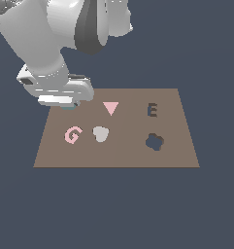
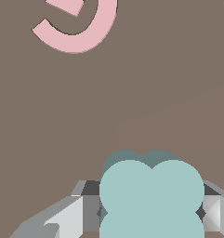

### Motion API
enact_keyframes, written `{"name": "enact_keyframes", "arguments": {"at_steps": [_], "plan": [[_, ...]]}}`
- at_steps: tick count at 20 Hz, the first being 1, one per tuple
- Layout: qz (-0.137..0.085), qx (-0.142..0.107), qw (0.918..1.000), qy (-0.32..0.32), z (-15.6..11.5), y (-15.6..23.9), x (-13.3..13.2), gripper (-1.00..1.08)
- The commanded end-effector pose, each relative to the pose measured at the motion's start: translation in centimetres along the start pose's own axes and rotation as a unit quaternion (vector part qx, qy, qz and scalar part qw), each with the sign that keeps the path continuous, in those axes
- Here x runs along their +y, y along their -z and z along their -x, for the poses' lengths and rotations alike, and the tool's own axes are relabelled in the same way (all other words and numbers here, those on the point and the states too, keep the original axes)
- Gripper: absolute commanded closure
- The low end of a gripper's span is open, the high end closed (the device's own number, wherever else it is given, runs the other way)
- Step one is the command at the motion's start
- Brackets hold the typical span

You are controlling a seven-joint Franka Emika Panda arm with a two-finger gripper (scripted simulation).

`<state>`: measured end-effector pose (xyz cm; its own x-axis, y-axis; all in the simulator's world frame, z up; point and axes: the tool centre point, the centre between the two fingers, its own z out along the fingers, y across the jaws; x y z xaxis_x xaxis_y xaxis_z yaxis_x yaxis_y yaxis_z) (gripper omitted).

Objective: Insert a designated object into the corresponding slot on a board.

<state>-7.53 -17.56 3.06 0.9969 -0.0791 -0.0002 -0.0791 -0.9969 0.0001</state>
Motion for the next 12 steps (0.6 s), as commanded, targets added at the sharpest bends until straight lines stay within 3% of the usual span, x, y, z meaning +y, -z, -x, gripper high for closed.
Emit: {"name": "enact_keyframes", "arguments": {"at_steps": [1,12], "plan": [[0.0,0.0,1.0,0.0,0.0,0.0,0.0,1.08],[0.0,0.0,0.9985,0.055,-2.7,0.1,-2.2,1.08]]}}
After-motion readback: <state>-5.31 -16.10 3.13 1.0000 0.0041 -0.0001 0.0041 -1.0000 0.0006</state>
